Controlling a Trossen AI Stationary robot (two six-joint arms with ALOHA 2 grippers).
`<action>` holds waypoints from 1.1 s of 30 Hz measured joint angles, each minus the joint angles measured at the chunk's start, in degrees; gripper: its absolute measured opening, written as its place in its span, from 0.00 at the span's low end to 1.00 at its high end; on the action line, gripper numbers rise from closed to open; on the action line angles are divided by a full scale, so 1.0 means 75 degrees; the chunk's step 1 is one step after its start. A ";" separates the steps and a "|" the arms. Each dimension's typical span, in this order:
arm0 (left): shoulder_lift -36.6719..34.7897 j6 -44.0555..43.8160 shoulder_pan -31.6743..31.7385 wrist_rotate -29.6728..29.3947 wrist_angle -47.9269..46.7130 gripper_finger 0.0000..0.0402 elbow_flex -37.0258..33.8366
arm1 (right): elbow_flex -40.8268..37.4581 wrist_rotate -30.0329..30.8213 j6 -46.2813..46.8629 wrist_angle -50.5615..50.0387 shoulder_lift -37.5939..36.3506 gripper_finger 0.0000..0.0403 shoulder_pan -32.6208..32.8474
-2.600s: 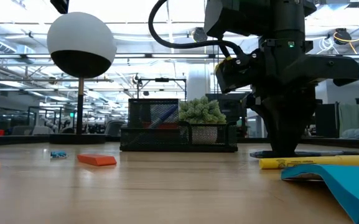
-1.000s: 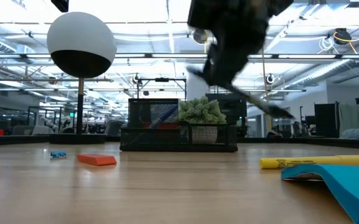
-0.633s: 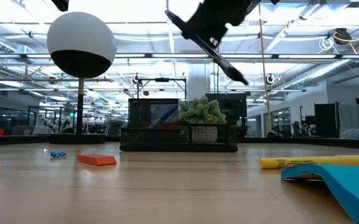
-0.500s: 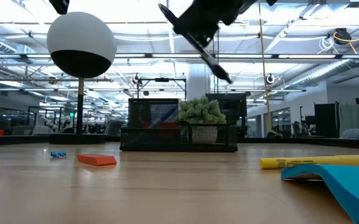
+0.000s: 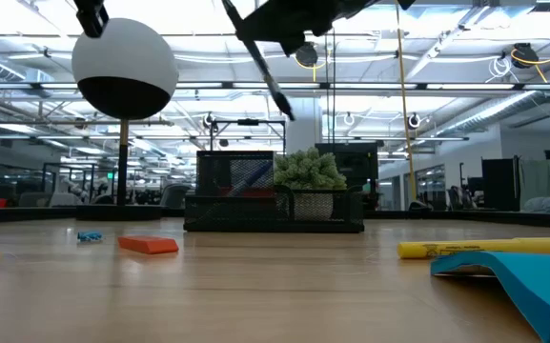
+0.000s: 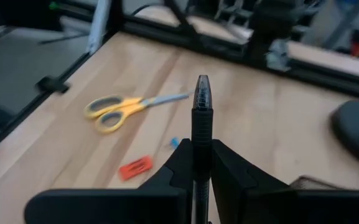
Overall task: Pick and place office supplies into organizer
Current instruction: Put the black pen into the desk organizer
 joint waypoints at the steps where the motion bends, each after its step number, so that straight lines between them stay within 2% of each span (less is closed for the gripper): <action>1: 0.0112 0.0118 -0.0003 0.0031 0.0006 0.48 0.0000 | 0.0000 -0.0003 0.0000 0.0146 0.0000 0.06 -0.0031; 9: 0.1060 0.1376 0.0000 0.0368 0.0016 0.48 0.0000 | 0.0000 -0.0020 0.0327 0.1110 -0.0054 0.06 -0.0250; 18: 0.1559 0.2696 -0.0003 0.0654 0.0213 0.48 0.0000 | 0.0000 -0.0042 0.0778 0.1644 -0.0538 0.06 -0.0449; 25: 0.2050 0.3289 -0.0003 0.0655 0.0969 0.48 0.0000 | 0.0000 -0.0071 0.0931 0.2268 -0.0627 0.06 -0.0443; 33: 0.2785 0.3377 -0.0003 0.0655 0.1788 0.48 0.0000 | 0.0000 -0.0066 0.1049 0.2784 -0.0624 0.06 -0.0443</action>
